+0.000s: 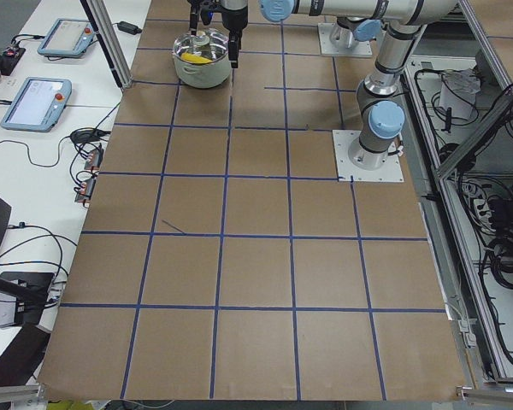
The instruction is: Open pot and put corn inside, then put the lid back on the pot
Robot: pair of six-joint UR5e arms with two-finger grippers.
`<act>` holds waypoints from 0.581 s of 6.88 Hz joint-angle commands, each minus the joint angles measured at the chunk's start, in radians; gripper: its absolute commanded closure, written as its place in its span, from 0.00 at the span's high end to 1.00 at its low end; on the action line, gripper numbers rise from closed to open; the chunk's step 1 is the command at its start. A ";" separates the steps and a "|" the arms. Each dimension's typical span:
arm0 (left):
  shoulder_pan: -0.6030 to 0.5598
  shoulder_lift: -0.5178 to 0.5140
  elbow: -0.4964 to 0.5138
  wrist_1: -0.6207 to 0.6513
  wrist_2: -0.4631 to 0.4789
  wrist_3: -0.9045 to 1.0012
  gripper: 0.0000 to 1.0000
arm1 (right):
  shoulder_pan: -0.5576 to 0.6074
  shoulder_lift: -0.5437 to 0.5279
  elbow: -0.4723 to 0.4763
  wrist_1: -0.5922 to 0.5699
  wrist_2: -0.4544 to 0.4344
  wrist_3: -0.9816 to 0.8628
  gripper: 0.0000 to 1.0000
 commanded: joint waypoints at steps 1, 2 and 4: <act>0.000 -0.001 0.000 0.000 0.000 0.000 1.00 | -0.050 -0.065 -0.027 0.118 -0.005 -0.121 1.00; 0.000 -0.001 0.000 -0.001 0.002 0.000 1.00 | -0.092 -0.108 -0.027 0.177 0.000 -0.188 1.00; 0.000 -0.001 0.000 -0.001 0.005 0.000 1.00 | -0.152 -0.213 0.003 0.276 0.018 -0.274 1.00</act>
